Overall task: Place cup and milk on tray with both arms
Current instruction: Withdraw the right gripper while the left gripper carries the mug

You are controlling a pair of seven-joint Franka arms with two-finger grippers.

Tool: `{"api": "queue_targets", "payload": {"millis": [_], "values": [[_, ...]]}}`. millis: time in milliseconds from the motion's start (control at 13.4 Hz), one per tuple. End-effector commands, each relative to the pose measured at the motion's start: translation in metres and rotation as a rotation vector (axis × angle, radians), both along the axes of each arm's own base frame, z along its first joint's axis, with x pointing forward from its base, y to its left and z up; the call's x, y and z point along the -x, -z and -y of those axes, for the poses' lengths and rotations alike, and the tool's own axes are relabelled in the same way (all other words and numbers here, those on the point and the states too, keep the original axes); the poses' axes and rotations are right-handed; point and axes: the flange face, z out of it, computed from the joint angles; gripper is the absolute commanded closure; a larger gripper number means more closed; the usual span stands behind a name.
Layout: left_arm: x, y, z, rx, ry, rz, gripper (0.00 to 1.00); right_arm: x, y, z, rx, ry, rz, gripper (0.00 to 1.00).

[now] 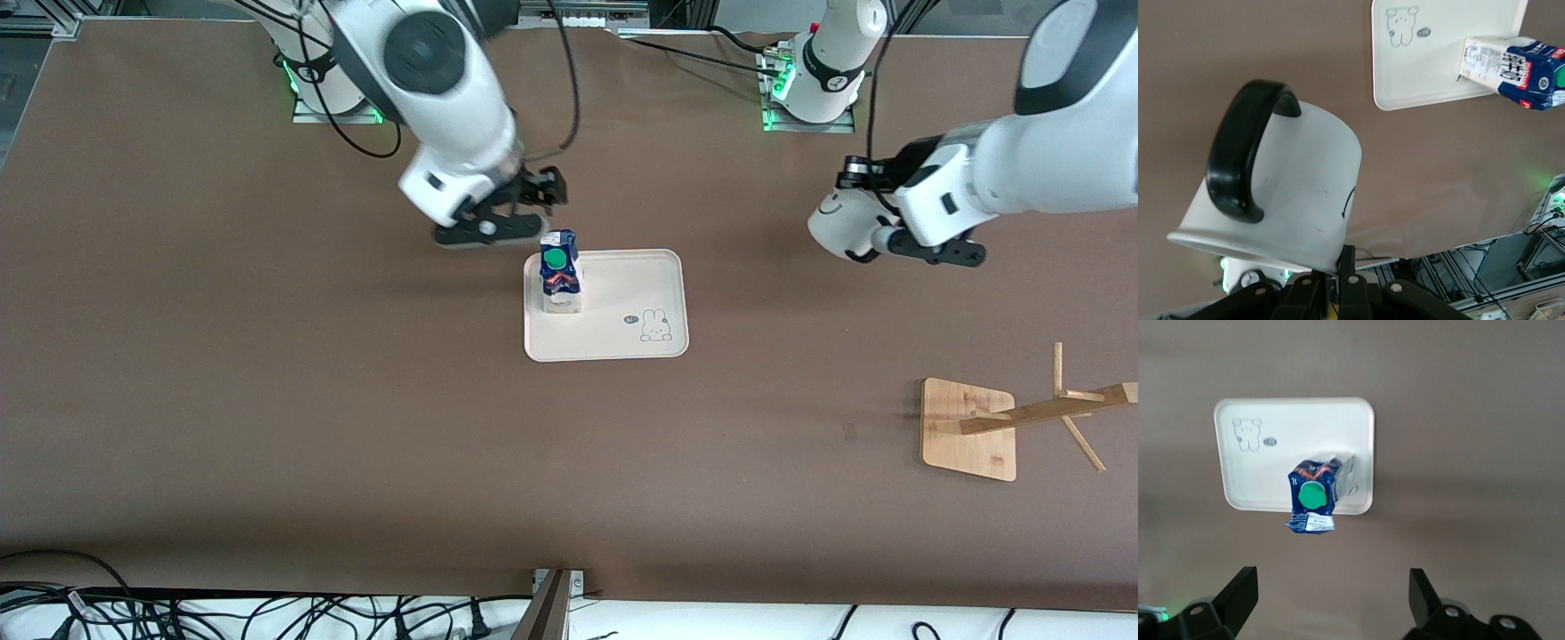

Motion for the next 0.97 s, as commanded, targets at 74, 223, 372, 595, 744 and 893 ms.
{"api": "queue_targets", "payload": {"millis": [74, 223, 372, 595, 744, 893], "values": [[-0.022, 0.054, 0.083, -0.115, -0.012, -0.133, 1.00, -0.025, -0.069, 0.096, -0.013, 0.138, 0.044, 0.00], [-0.038, 0.100, 0.119, -0.183, -0.079, -0.202, 1.00, -0.032, -0.085, 0.140, 0.008, 0.204, 0.040, 0.00], [-0.054, 0.143, 0.158, -0.237, -0.130, -0.241, 1.00, -0.041, -0.092, 0.185, 0.025, 0.273, 0.026, 0.00], [-0.062, 0.189, 0.196, -0.259, -0.211, -0.223, 1.00, -0.057, -0.086, 0.244, 0.088, 0.301, 0.022, 0.00], [-0.061, 0.231, 0.223, -0.227, -0.274, -0.265, 1.00, -0.067, -0.076, 0.279, 0.131, 0.219, 0.029, 0.00], [-0.052, 0.257, 0.244, -0.238, -0.265, -0.275, 1.00, -0.077, -0.055, 0.303, 0.163, 0.157, 0.010, 0.00]]}}
